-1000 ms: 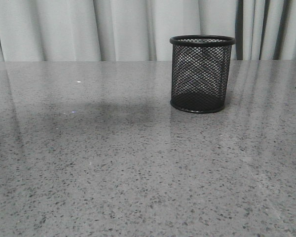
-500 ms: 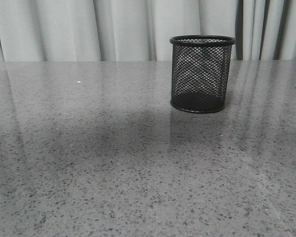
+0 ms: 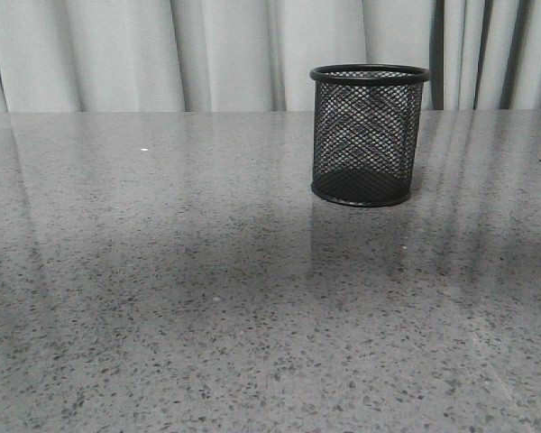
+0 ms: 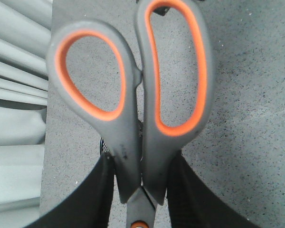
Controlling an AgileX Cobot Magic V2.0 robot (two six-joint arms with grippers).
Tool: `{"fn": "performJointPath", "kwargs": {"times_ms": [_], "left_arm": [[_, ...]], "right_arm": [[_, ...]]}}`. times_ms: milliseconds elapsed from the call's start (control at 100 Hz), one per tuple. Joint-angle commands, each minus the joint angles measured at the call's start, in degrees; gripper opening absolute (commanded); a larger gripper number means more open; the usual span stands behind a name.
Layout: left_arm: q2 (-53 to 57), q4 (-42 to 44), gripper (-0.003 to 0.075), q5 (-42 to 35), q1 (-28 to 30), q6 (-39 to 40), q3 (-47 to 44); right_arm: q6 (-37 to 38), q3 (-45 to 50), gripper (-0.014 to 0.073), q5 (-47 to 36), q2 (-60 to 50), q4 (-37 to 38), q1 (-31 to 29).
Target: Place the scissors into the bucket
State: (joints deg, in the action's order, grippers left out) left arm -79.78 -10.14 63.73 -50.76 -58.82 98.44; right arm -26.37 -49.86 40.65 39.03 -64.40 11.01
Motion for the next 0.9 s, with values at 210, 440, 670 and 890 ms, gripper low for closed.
{"fn": "performJointPath", "kwargs": {"times_ms": [210,440,670,890], "left_arm": [[0.18,-1.29,-0.0020,-5.32,-0.81,1.08,1.97],[0.08,-1.16,-0.0021,-5.81,-1.32,1.08,1.97],[0.08,-0.90,-0.0020,-5.81,-1.42,1.08,1.97],[0.08,-0.90,-0.0016,-5.81,-1.42,1.08,1.97]], "right_arm": [[-2.81,-1.90,0.0385,-1.27,1.95,-6.05,0.09],[-6.57,-1.90,0.0385,-0.34,5.74,-11.03,0.09],[-12.87,-1.90,0.0384,1.94,8.94,-17.81,0.09],[-14.04,-1.90,0.0202,2.16,10.00,-18.84,0.09]]}}
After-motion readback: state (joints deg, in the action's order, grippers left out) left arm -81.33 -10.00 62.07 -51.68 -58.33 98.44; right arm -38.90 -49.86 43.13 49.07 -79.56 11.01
